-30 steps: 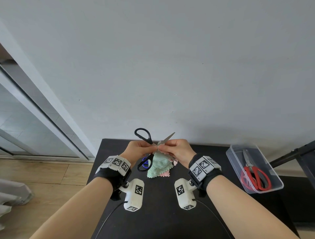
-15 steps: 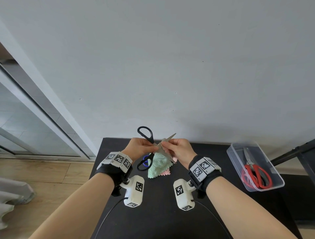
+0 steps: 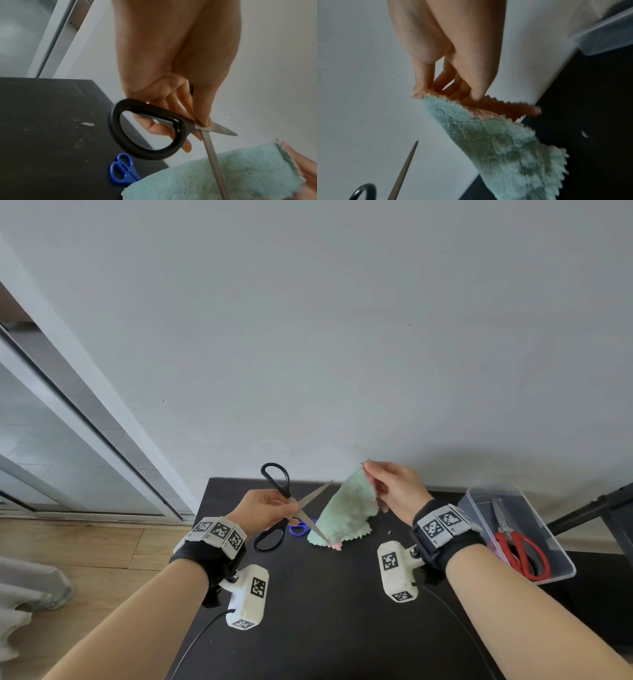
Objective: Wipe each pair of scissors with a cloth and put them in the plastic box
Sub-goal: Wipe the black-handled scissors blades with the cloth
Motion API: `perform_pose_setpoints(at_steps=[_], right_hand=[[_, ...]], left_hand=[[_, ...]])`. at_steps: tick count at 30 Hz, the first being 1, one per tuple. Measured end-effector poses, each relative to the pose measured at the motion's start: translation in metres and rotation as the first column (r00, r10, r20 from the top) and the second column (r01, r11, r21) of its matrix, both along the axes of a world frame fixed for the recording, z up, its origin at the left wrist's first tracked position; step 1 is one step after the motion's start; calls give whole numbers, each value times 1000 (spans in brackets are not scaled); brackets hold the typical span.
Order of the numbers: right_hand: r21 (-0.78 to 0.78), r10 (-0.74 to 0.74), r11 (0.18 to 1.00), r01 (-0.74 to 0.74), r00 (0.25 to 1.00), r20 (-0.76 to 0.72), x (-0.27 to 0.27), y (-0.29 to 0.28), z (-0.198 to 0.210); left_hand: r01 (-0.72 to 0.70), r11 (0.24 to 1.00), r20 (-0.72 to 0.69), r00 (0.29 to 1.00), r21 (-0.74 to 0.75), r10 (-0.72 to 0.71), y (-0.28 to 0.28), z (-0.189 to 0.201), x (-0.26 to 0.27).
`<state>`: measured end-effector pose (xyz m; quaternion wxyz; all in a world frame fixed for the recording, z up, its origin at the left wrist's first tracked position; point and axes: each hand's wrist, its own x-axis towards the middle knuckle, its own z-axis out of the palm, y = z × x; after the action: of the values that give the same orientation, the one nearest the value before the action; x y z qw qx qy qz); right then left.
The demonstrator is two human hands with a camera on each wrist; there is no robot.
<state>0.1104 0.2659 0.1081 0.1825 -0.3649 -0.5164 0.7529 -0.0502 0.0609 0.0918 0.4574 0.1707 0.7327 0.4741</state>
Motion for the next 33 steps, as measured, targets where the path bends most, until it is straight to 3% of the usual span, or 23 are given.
perform_pose_setpoints(at_steps=[9, 14, 21, 33], right_hand=[[-47, 257, 965, -257, 966, -6, -8, -42, -5], [-73, 209, 975, -210, 978, -24, -12, -43, -10], [-49, 256, 966, -256, 967, -7, -19, -47, -7], [59, 180, 982, -181, 983, 14, -21, -49, -10]], left_hand=[[-32, 993, 24, 999, 116, 30, 21, 18, 14], [-115, 981, 62, 992, 158, 106, 25, 16, 12], [-40, 989, 40, 999, 142, 35, 27, 18, 16], [-19, 996, -34, 999, 87, 22, 33, 25, 18]])
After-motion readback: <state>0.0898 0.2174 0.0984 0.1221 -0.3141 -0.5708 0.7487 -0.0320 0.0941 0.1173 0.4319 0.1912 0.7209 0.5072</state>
